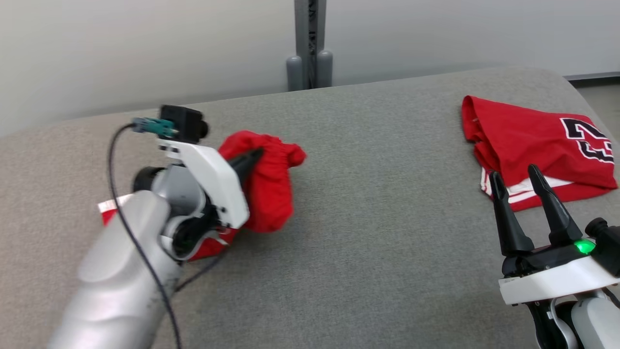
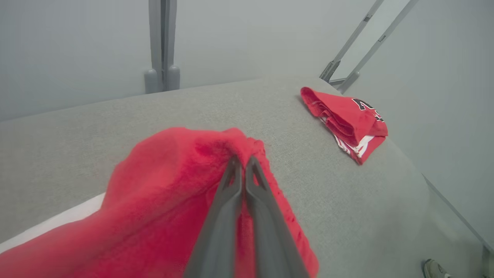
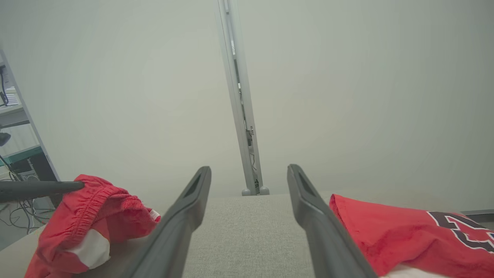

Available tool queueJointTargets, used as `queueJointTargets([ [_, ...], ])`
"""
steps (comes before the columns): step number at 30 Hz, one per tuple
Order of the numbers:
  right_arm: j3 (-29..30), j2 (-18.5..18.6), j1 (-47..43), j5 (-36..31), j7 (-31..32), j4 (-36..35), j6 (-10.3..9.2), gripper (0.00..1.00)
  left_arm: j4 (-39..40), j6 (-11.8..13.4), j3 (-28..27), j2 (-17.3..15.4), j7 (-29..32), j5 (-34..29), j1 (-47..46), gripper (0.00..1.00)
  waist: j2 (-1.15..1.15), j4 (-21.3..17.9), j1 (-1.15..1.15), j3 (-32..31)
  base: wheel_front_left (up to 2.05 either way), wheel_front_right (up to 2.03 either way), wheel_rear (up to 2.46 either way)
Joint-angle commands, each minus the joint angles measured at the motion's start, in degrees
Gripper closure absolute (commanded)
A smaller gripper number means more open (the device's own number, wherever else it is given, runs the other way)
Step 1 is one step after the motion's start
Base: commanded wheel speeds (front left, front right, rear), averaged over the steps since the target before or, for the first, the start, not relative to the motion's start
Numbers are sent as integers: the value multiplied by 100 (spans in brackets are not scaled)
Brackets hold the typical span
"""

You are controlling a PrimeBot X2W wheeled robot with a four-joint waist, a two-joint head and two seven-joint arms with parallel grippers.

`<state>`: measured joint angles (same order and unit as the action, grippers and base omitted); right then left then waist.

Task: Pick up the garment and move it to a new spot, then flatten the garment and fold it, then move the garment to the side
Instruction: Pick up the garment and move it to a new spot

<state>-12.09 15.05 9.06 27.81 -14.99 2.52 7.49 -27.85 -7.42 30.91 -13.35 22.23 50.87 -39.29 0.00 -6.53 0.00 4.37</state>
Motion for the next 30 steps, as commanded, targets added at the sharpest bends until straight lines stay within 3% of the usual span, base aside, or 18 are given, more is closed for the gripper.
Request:
queueJointTargets([
  [1, -19, 34, 15, 14, -26, 4, 2, 0, -13, -7, 49, 141, -109, 56, 9, 100, 0, -126, 0, 15, 0, 0, 0],
  [8, -41, 44, 99, 35, -26, -7, 2, 0, -398, -8, 382, 784, -656, 113, -211, 100, 0, -502, 0, 131, 0, 0, 0],
  [17, -116, 5, 202, 63, -26, 43, 1, 0, -1192, -8, 973, 1016, -1232, 322, -477, 100, 0, -798, 0, 287, 0, 0, 0],
  [18, -118, 3, 210, 65, -26, 50, 2, 0, -1278, -8, 1022, 1022, -1327, 367, -499, 63, 0, -812, 0, 295, 0, 0, 0],
  [19, -120, 2, 213, 67, -26, 54, 1, 0, -1349, -8, 1089, 1028, -1406, 400, -514, 0, 0, -823, 0, 301, 0, 0, 0],
  [30, -20, 62, 28, 28, -26, 97, 2, 0, -1493, -8, 1640, 991, -2513, 484, -655, 0, 0, -368, 0, 138, 0, 0, 0],
])
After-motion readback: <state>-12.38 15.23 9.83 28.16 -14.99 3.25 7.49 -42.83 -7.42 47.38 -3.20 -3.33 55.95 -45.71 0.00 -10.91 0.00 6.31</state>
